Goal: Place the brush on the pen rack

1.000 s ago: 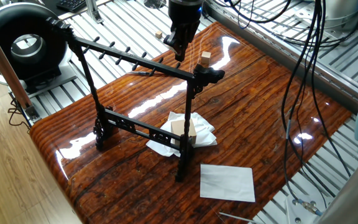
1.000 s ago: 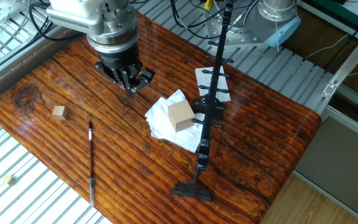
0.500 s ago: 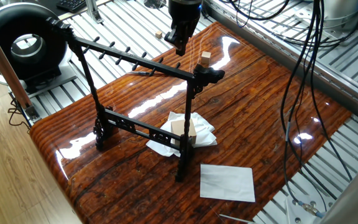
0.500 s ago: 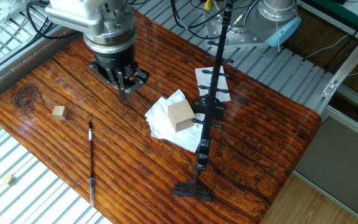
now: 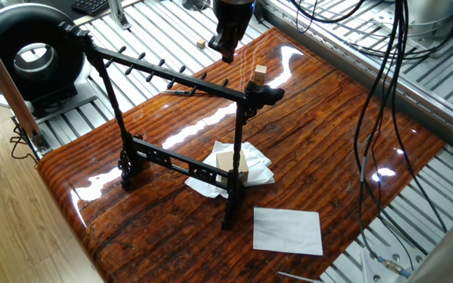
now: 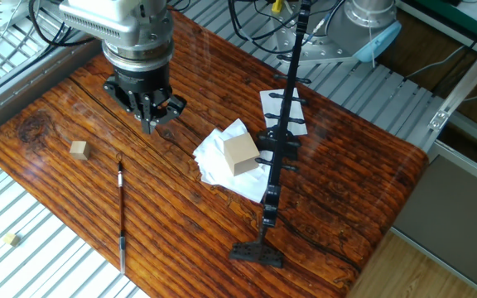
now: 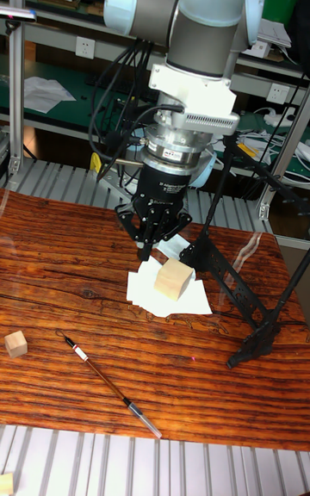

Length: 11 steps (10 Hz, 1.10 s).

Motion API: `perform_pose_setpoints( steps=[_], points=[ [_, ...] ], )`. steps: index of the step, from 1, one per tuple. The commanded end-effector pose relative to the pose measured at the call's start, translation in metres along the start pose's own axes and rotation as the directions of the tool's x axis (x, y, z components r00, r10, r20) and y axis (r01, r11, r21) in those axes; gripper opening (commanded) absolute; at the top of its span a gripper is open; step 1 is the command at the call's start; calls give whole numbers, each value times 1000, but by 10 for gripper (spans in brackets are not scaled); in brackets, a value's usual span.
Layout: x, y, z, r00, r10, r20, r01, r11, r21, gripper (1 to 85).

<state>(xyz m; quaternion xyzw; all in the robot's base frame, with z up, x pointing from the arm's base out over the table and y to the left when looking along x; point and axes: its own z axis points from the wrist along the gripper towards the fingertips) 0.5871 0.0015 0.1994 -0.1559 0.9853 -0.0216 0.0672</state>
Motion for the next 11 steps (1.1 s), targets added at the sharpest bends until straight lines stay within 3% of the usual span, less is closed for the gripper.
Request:
perform_pose_setpoints(
  steps=[1,2,4,5,6,7,8,9,11],
  points=[
    [-7,7,-1,1000,0,28,0,1000,-32,13],
    [-9,8,-2,999,-5,34,6,999,-34,13],
    [-13,22,1,999,-4,49,9,995,-98,13],
    [-7,23,16,1000,-14,20,16,990,-141,13],
    [-6,20,31,999,-27,17,30,986,-166,13],
    [-15,15,44,998,-44,48,52,985,-167,13],
    [-20,13,53,997,-49,55,57,984,-168,13],
    [-22,9,63,997,-56,59,65,985,-163,13],
    [-26,1,95,991,-79,105,97,979,-179,13]
  ],
)
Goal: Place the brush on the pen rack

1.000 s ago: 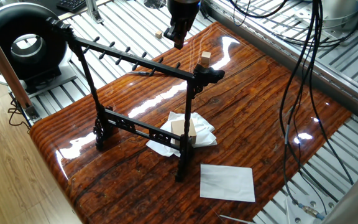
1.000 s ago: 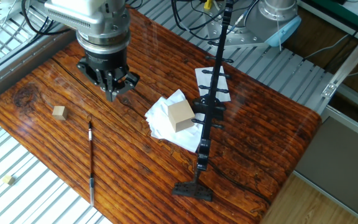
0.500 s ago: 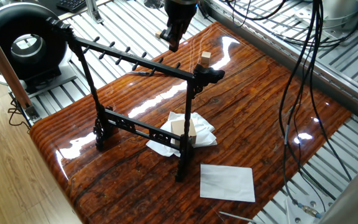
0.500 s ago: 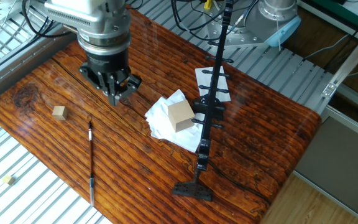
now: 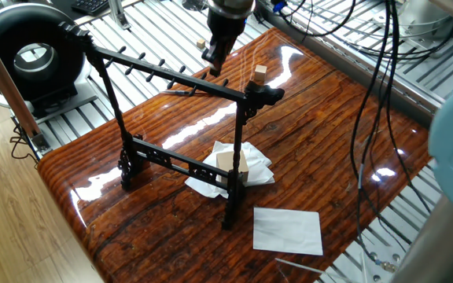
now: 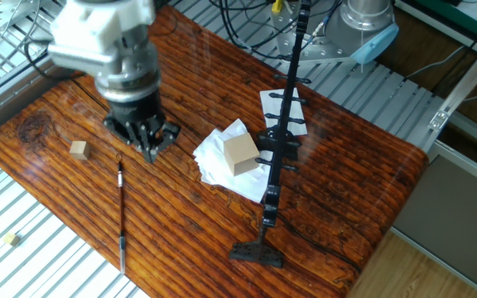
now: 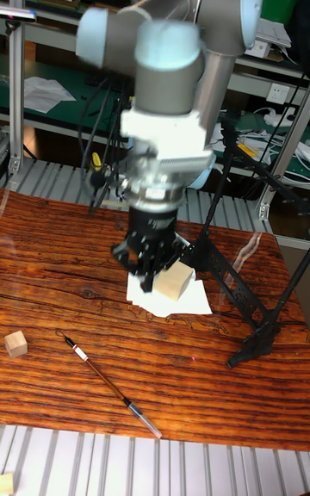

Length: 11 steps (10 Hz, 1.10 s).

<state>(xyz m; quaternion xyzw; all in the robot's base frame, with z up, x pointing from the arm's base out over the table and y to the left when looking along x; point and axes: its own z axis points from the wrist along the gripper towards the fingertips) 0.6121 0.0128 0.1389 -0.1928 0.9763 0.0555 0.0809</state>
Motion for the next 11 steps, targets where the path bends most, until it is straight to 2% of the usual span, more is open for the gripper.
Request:
perform_pose_setpoints(
  steps=[1,2,3,4,5,6,7,8,11],
  points=[
    [4,-34,42,997,-55,46,54,998,26,13],
    [14,-58,49,997,-72,28,69,992,102,13],
    [16,-63,59,996,-83,36,78,990,117,13],
    [17,-63,67,995,-92,43,87,990,111,13],
    [21,-63,69,995,-92,30,88,990,110,13],
    [33,-65,70,992,-122,-18,123,986,115,13],
    [50,-69,69,984,-158,-83,168,979,119,13],
    [62,-70,69,978,-168,-122,182,977,110,13],
    [61,-62,72,982,-155,-110,164,983,84,13]
  ],
)
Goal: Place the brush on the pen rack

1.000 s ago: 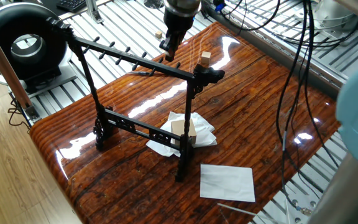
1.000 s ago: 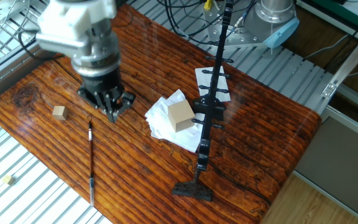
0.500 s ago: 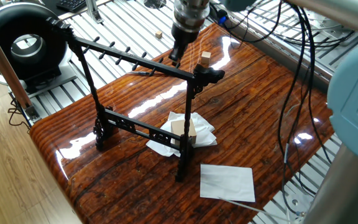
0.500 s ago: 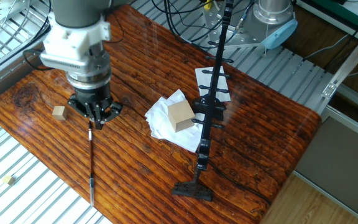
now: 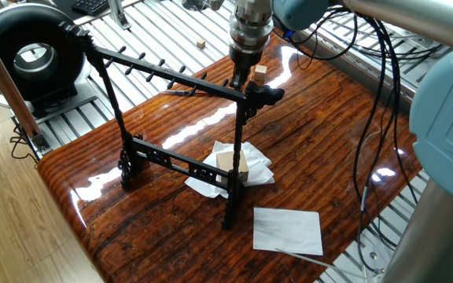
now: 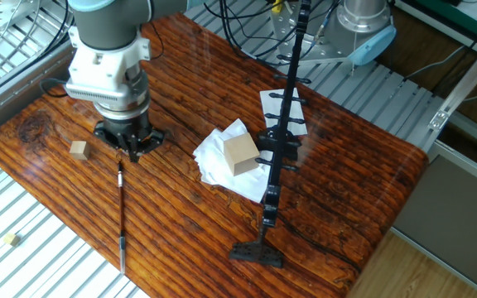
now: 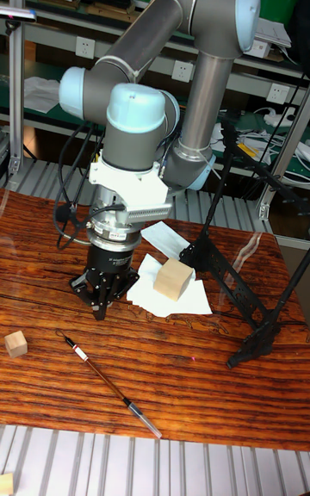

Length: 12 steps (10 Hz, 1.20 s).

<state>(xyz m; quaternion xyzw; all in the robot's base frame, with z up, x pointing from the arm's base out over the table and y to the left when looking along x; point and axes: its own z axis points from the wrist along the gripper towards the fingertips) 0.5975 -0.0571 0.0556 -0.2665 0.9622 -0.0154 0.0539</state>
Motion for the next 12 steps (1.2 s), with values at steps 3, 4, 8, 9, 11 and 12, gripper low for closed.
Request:
perform_pose_setpoints(
  steps=[3,4,8,9,11,12],
  points=[
    [6,3,1,1000,2,-26,-2,1000,-16,13],
    [6,1,1,1000,-2,-24,1,1000,-9,13],
    [15,-24,0,996,-57,-64,63,995,83,13],
    [16,-26,-1,995,-66,-71,72,993,91,13],
    [15,-34,-1,993,-93,-71,101,988,117,13],
    [14,-32,-1,993,-94,-69,101,989,111,13]
  ],
)
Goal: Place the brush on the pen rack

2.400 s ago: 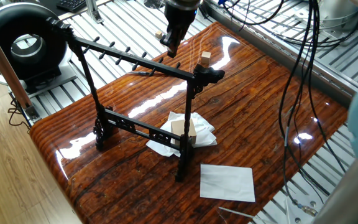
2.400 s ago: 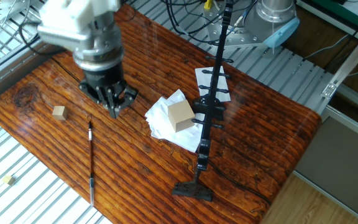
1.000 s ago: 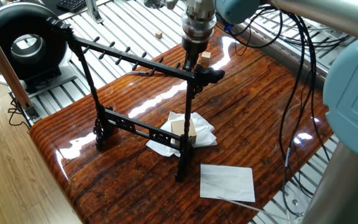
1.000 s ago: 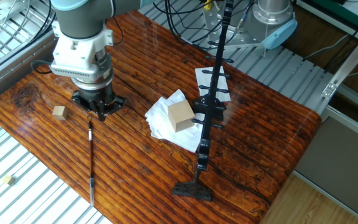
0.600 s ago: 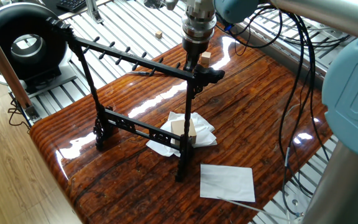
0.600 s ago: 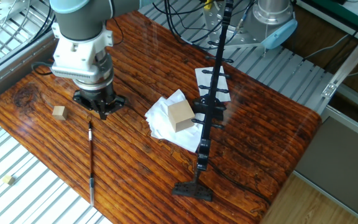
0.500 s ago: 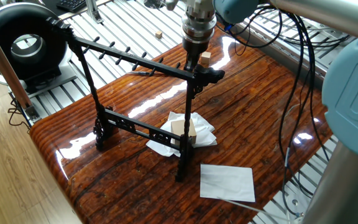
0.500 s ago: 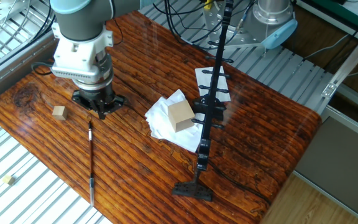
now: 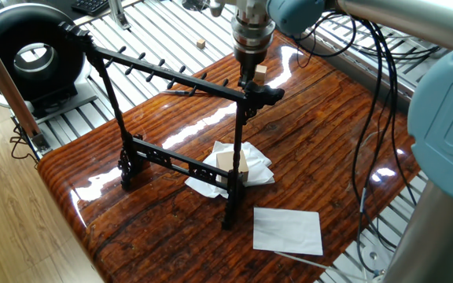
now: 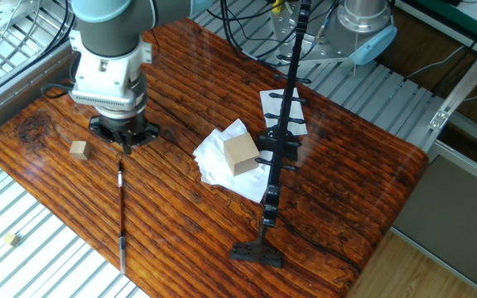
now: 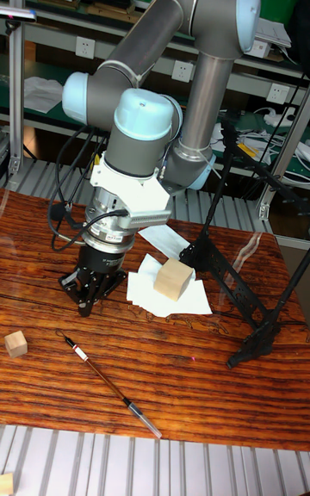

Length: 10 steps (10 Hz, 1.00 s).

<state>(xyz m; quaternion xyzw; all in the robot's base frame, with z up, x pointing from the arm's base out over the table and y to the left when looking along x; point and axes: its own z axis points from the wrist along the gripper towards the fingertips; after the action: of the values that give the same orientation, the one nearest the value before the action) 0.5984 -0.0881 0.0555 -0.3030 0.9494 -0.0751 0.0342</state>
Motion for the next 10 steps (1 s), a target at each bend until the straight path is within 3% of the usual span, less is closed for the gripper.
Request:
perform_pose_setpoints(
  steps=[1,6,9,10],
  points=[
    [2,-8,-1,1000,-11,-4,12,1000,26,13],
    [0,-16,-1,1000,-4,4,4,998,57,13],
    [-2,-13,-1,1000,-5,11,5,999,44,13],
    [-10,-5,0,999,-13,32,13,1000,17,13]
  ],
)
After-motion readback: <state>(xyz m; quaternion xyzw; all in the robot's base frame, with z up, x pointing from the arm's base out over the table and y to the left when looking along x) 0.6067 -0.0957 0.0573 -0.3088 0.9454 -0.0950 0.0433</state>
